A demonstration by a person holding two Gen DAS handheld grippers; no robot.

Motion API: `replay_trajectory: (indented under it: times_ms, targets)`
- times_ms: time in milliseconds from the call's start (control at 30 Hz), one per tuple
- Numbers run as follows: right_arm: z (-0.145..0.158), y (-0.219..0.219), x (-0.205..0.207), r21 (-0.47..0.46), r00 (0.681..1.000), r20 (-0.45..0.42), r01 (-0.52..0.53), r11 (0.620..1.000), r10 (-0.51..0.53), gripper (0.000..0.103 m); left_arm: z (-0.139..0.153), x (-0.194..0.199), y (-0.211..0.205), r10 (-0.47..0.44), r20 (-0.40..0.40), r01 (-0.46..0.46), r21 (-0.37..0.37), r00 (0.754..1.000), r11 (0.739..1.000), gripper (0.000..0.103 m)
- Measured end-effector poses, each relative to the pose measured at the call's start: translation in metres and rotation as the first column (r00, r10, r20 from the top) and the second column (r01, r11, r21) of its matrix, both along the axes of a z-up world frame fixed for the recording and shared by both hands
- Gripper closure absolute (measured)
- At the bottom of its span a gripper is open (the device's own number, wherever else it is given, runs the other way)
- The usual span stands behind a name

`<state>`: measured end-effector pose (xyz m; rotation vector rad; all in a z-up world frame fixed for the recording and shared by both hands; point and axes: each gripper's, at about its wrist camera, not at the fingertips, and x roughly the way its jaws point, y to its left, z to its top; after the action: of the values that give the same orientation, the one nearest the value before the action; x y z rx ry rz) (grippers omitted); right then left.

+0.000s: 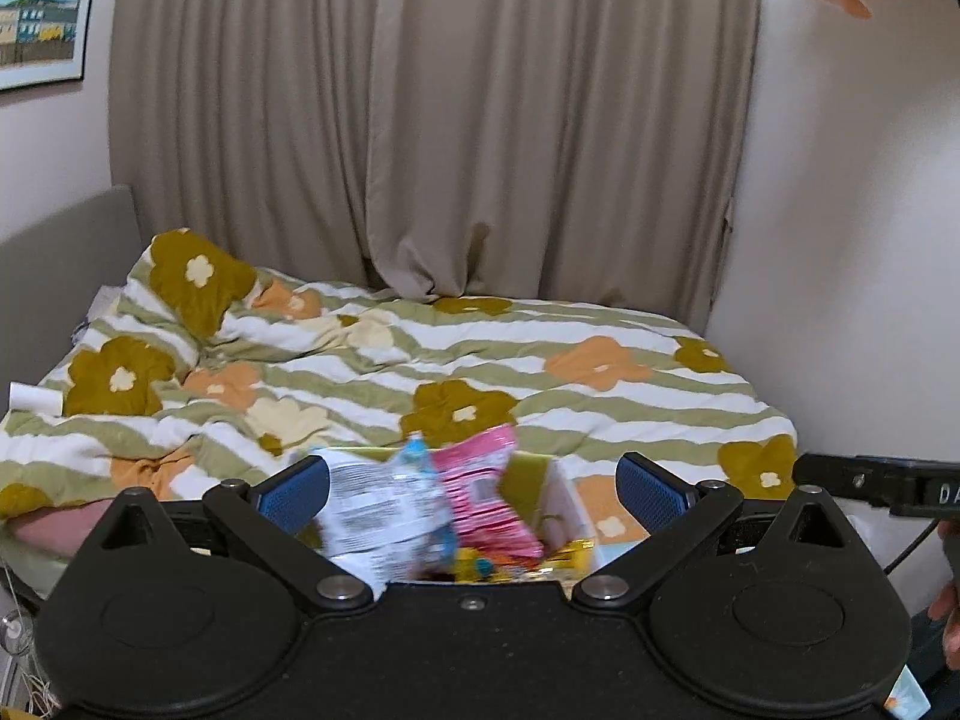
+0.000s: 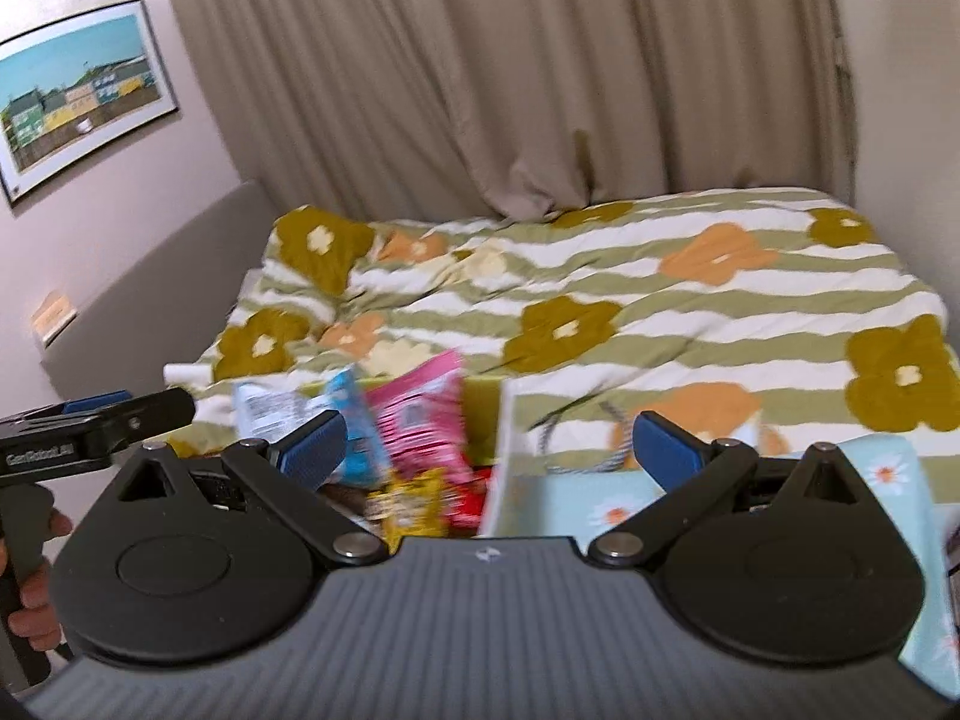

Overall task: Organize snacks
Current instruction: 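Move both tools back over the last snacks on the tray, then grasp the cream-orange bag with left tool while right tool grasps Oishi bag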

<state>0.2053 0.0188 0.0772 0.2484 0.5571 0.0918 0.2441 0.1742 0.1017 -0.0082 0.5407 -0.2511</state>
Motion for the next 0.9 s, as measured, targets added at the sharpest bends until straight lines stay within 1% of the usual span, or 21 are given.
replay_trajectory:
  times_ms: [100, 267, 467, 567, 700, 800, 900]
  targets:
    - [0.002, -0.031, -0.007, 0.011, 1.000, 0.013, 0.012, 1.000, -0.012, 0.000, -0.001, -0.009, -0.028, 0.010, 0.005, -0.010, 0.011, 1.000, 1.000, 0.000]
    - [0.001, -0.084, -0.017, 0.003, 1.000, 0.012, -0.013, 1.000, 0.013, 0.000, -0.007, -0.021, -0.079, 0.030, -0.026, -0.030, 0.001, 0.999, 1.000, 0.000]
    - [-0.004, -0.139, -0.020, -0.017, 0.998, 0.000, -0.056, 0.998, 0.056, 0.000, -0.025, -0.033, -0.136, 0.069, -0.054, -0.067, 0.041, 0.996, 0.997, 0.000]
    - [-0.012, -0.163, -0.012, -0.021, 0.995, -0.027, -0.093, 0.995, 0.092, 0.000, -0.044, -0.035, -0.156, 0.112, -0.095, -0.108, 0.043, 0.989, 0.993, 0.000]
    - [-0.032, -0.189, 0.007, -0.010, 0.987, -0.066, -0.147, 0.989, 0.146, 0.000, -0.074, -0.032, -0.180, 0.164, -0.176, -0.156, 0.059, 0.971, 0.986, 0.000]
    - [-0.049, -0.200, 0.024, -0.014, 0.979, -0.087, -0.186, 0.982, 0.185, 0.000, -0.103, -0.028, -0.195, 0.188, -0.233, -0.176, 0.072, 0.954, 0.982, 0.000]
    - [-0.072, -0.208, 0.042, -0.002, 0.974, -0.112, -0.197, 0.980, 0.196, 0.000, -0.135, -0.022, -0.209, 0.204, -0.286, -0.186, 0.087, 0.936, 0.979, 0.000]
